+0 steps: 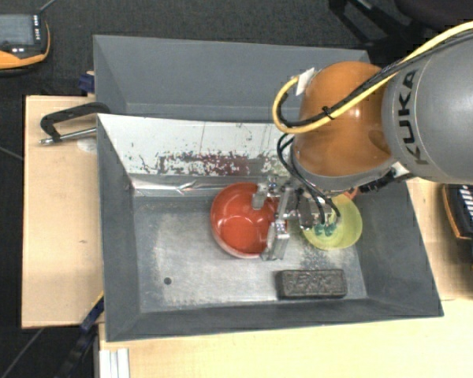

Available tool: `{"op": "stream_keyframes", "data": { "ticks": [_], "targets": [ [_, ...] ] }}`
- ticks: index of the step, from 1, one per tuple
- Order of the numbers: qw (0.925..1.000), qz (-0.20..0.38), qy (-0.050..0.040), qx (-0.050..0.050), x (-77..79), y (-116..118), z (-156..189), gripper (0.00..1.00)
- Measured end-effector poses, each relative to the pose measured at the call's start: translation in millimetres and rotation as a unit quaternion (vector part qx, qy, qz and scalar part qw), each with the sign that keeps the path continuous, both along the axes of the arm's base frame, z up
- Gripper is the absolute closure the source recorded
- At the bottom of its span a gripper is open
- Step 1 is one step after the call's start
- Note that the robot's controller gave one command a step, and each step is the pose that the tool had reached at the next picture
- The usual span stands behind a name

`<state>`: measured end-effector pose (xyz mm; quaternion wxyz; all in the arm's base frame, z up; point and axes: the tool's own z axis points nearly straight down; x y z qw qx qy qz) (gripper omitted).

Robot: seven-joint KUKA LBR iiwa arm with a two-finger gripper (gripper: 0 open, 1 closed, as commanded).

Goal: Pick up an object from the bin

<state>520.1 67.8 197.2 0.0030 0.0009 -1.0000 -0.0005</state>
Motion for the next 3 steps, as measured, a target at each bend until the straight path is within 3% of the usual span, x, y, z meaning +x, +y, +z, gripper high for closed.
{"op": "stream_keyframes", "data": {
  "ticks": [1, 2, 3],
  "targets": [
    [0.9995, 0.032, -0.0015, 0.003, 60.4, 86.7, -79.4, 0.0],
    [0.9996, 0.029, -0.0026, 0.002, 60.8, 82.2, -74.8, 1.0],
    [0.9997, 0.02, -0.0109, 0.003, 57.2, 58.9, 172.3, 1.0]
  ]
}}
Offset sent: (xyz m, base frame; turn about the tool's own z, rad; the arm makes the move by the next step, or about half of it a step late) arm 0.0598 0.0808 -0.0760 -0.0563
